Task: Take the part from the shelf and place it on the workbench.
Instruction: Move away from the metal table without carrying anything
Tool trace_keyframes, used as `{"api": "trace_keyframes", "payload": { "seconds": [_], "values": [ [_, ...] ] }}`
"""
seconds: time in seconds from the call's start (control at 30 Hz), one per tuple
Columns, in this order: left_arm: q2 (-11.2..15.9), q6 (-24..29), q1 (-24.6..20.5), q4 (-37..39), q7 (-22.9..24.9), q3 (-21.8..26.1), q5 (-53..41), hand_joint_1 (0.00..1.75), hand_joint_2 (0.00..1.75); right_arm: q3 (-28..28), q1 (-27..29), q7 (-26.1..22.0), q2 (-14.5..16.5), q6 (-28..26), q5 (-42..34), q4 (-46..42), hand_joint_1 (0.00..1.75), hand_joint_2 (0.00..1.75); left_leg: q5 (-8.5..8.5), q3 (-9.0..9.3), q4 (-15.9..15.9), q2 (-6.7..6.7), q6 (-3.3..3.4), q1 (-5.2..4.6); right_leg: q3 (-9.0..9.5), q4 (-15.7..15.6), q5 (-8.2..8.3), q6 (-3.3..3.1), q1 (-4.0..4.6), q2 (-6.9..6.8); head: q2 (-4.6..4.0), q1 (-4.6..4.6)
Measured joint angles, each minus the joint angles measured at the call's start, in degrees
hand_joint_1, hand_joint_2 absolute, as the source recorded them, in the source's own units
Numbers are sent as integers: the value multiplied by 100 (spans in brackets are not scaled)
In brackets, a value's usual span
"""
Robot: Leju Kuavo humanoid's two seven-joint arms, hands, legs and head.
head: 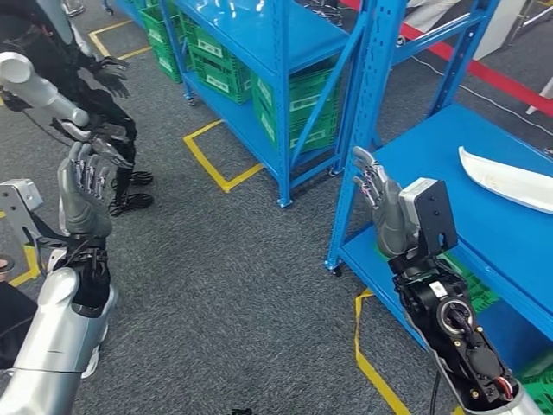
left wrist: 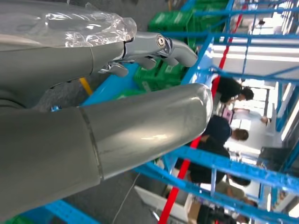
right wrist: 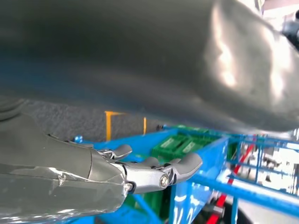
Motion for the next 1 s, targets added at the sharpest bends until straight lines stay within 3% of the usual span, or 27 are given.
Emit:
{"api": "trace_keyframes", "payload": {
  "seconds": [0.03, 0.1, 0.17, 0.23, 0.3, 0.37, 0.4, 0.47, 0.5, 0.53, 0.6, 0.67, 0.77, 0.83, 0.9, 0.97, 1.0],
  "values": [
    [1, 0, -1, 1, 1, 0, 3, 0, 0, 4, 4, 4, 0, -6, 0, 0, 0, 0, 212, 122, -309, -38, 26, -2, 5, 1, 2, 1, 2, 80, 0, -16],
    [2, 0, -17, -1, 3, 0, 10, 0, 0, 11, 8, 18, 0, -22, -6, -1, 0, 0, 622, 509, -1172, -258, 86, 5, -1, 11, 4, 16, 7, 226, -1, -48],
    [4, 0, -29, -2, 8, 0, 13, 0, 0, 15, 20, 34, 0, -38, -19, -2, 0, 0, 761, 722, -1639, -407, 117, -1, -34, 19, 12, 64, -2, 352, -1, -52],
    [3, 0, -34, -2, 12, 0, 16, 0, 0, 16, 42, 45, 0, -54, -26, -4, 0, 0, 757, 754, -1703, -327, 145, -10, -71, 3, 25, 138, -23, 458, 0, -42],
    [-7, 0, -44, -1, 14, 0, 18, 0, 0, 15, 56, 45, 0, -68, -31, -7, 0, 0, 773, 796, -1760, -196, 200, 4, -152, 118, -67, 196, -9, 281, 0, -12],
    [-14, 1, -51, 0, 14, 0, 18, 0, 0, 17, 59, 43, 0, -77, -38, -11, 0, 0, 781, 828, -1797, -55, 244, 6, -411, 694, -390, 231, 4, -78, 0, 65],
    [-14, 1, -48, 0, 13, 0, 18, 0, 0, 22, 64, 44, 0, -79, -40, -11, 0, 0, 774, 831, -1797, 9, 260, 0, -598, 1112, -582, 248, -5, -189, 0, 102],
    [-14, 6, -33, 3, 14, 0, 19, 0, 0, 32, 86, 45, 0, -80, -42, -12, 0, 0, 759, 835, -1790, 143, 266, -7, -868, 1697, -761, 279, -31, -262, 0, 144],
    [-15, 8, -26, 4, 15, 0, 19, 0, 0, 33, 92, 45, 0, -80, -42, -11, 0, 0, 748, 839, -1784, 209, 260, -7, -859, 1687, -697, 291, -41, -281, -1, 172],
    [-16, 10, -22, 6, 15, 0, 20, 0, 0, 33, 94, 45, 0, -81, -42, -11, 0, 0, 732, 848, -1774, 275, 247, -5, -730, 1433, -534, 296, -49, -318, -1, 205],
    [-18, 14, -23, 7, 15, 0, 21, 0, 0, 33, 89, 44, 0, -80, -42, -13, 0, 0, 683, 873, -1741, 400, 200, -20, -291, 586, -182, 287, -25, -542, -1, 268],
    [-16, 18, -27, 7, 15, 0, 25, 0, 0, 34, 91, 40, 0, -78, -42, -16, 0, 0, 647, 883, -1706, 510, 153, -55, -33, 91, -60, 234, 13, -701, -1, 277],
    [-30, 20, -28, 7, 13, 0, 26, 0, 0, 25, 119, 35, -1, -77, -42, -19, 0, 0, 610, 901, -1689, 650, 86, -62, -19, 34, -48, 129, 27, -534, -1, 218],
    [-35, 17, -34, 7, 9, 0, 26, 0, 0, 16, 116, 24, -1, -80, -42, -27, 0, 0, 418, 801, -1420, 447, 26, -31, 0, -5, -10, 59, 2, -398, 0, 192],
    [-31, 15, -31, 8, 4, 0, 27, 0, 0, 19, 120, 13, 0, -83, -41, -32, 0, 0, 56, 444, -678, 130, -11, -13, -4, -19, 11, 18, -15, -269, 0, 111],
    [-21, 13, -5, 15, 3, 0, 28, 0, 0, 25, 143, 11, 1, -84, -39, -31, 0, 0, -159, 66, 6, 27, -23, -13, -17, -17, 17, 5, -14, -123, 1, 38],
    [-18, 11, 7, 20, 3, 0, 29, 0, 0, 26, 150, 9, 1, -84, -37, -31, 0, 0, -109, 10, 60, 16, -17, -14, -19, -16, 20, 4, -12, -44, 1, 17]
  ]
}}
